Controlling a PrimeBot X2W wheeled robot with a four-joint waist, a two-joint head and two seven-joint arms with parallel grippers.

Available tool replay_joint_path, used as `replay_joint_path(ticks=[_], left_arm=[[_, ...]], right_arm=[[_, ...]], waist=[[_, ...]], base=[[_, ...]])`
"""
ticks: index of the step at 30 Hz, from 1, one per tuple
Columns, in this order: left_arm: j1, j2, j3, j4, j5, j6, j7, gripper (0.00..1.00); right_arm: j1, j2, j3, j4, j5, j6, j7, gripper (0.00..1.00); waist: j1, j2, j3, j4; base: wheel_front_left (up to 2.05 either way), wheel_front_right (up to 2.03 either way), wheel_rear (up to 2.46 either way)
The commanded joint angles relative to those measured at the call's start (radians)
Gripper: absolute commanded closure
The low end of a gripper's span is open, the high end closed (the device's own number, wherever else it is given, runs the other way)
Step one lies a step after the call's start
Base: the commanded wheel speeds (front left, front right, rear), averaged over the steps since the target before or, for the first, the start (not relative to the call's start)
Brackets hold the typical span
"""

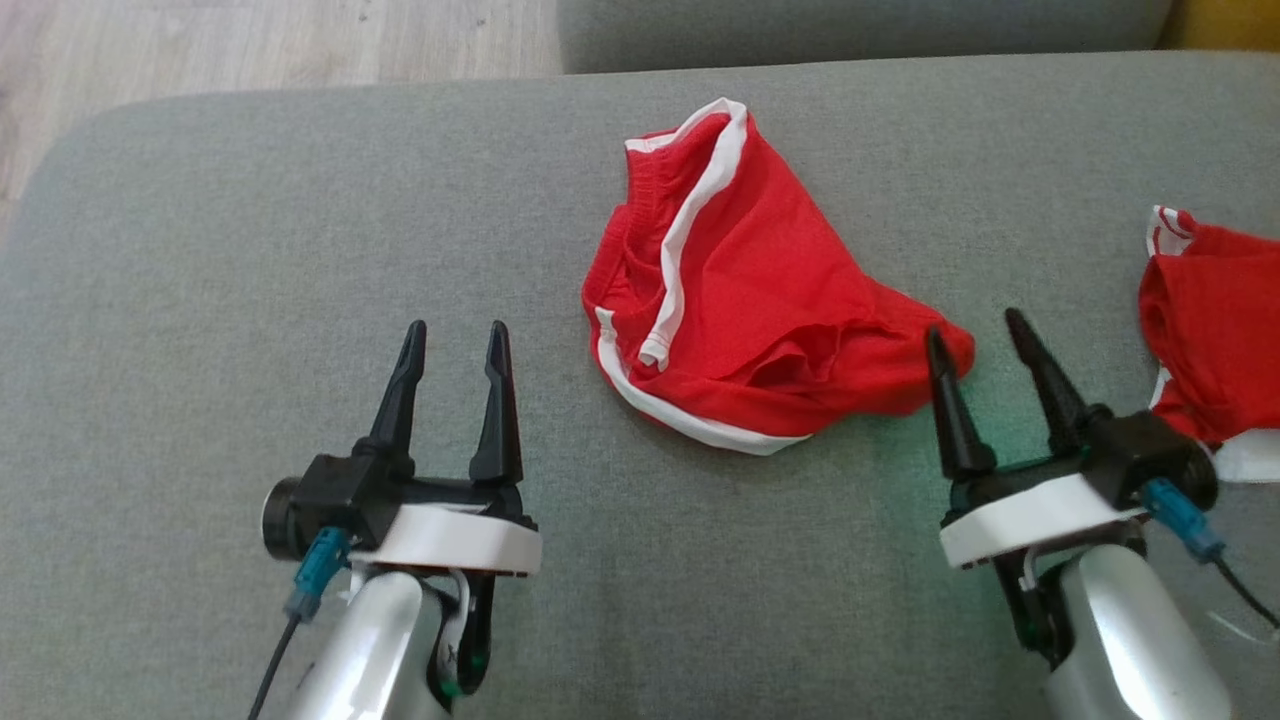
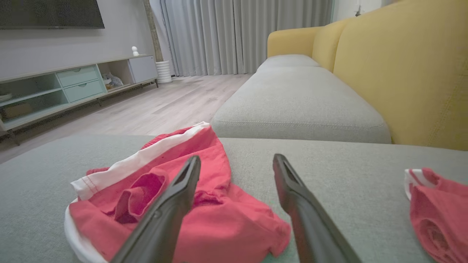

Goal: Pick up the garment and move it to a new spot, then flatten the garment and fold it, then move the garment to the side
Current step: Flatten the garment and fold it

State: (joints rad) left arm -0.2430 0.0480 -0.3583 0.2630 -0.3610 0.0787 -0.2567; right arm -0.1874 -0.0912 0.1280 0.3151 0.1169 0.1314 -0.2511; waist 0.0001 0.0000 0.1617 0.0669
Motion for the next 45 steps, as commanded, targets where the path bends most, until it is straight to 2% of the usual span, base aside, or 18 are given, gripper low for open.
replay_joint_path(ticks=[1, 7, 11, 20, 30, 39, 40, 41, 42, 45], left_arm=[[-0.042, 0.002, 0.033, -0.027, 0.003, -0.004, -0.005, 0.0], [-0.037, 0.002, 0.007, -0.019, 0.002, -0.013, -0.005, 0.0], [-0.019, 0.002, 0.003, -0.022, -0.006, -0.001, -0.005, 0.0], [-0.034, 0.002, -0.014, -0.029, -0.017, 0.006, -0.005, 0.0], [-0.059, 0.002, -0.034, -0.026, -0.035, 0.016, -0.005, 0.0], [-0.059, 0.002, -0.032, -0.025, -0.037, 0.02, -0.005, 0.0], [-0.058, 0.002, -0.031, -0.024, -0.037, 0.021, -0.005, 0.0], [-0.057, 0.002, -0.03, -0.024, -0.037, 0.022, -0.005, 0.0], [-0.056, 0.002, -0.028, -0.023, -0.036, 0.023, -0.005, 0.0], [-0.05, 0.002, -0.023, -0.019, -0.032, 0.024, -0.005, 0.0]], right_arm=[[-0.013, 0.014, 0.013, -0.045, -0.01, -0.001, -0.011, 0.0], [-0.012, 0.023, 0.017, -0.05, -0.045, -0.001, -0.011, 0.0], [-0.024, 0.023, 0.031, -0.044, -0.063, -0.001, -0.011, 0.0], [-0.144, 0.021, 0.166, 0.071, -0.093, -0.001, 0.038, 0.0], [-0.266, 0.021, 0.315, 0.246, -0.001, -0.001, 0.082, 0.0], [-0.313, 0.026, 0.365, 0.35, 0.058, -0.001, 0.046, 0.0], [-0.316, 0.027, 0.369, 0.357, 0.063, -0.001, 0.042, 0.23], [-0.319, 0.028, 0.372, 0.363, 0.069, -0.001, 0.037, 0.87], [-0.323, 0.029, 0.375, 0.367, 0.074, -0.001, 0.032, 1.0], [-0.331, 0.031, 0.376, 0.371, 0.084, -0.001, 0.017, 1.0]], waist=[[-0.0001, 0.0, -0.003, 0.0], [-0.0001, 0.0, -0.012, 0.025], [-0.0001, 0.0, -0.024, 0.048], [-0.0001, 0.0, 0.031, 0.121], [-0.0001, 0.0, 0.07, 0.188], [-0.0001, 0.0, 0.073, 0.206], [-0.0001, 0.0, 0.072, 0.205], [-0.0001, 0.0, 0.071, 0.203], [-0.0001, 0.0, 0.069, 0.2], [-0.0001, 0.0, 0.059, 0.185]], base=[[0.0, 0.0, 0.0], [0.0, 0.0, 0.0], [0.0, 0.0, 0.0], [0.0, 0.0, 0.0], [0.0, 0.0, 0.0], [0.0, 0.0, 0.0], [0.0, 0.0, 0.0], [0.0, 0.0, 0.0], [0.0, 0.0, 0.0], [0.0, 0.0, 0.0]])
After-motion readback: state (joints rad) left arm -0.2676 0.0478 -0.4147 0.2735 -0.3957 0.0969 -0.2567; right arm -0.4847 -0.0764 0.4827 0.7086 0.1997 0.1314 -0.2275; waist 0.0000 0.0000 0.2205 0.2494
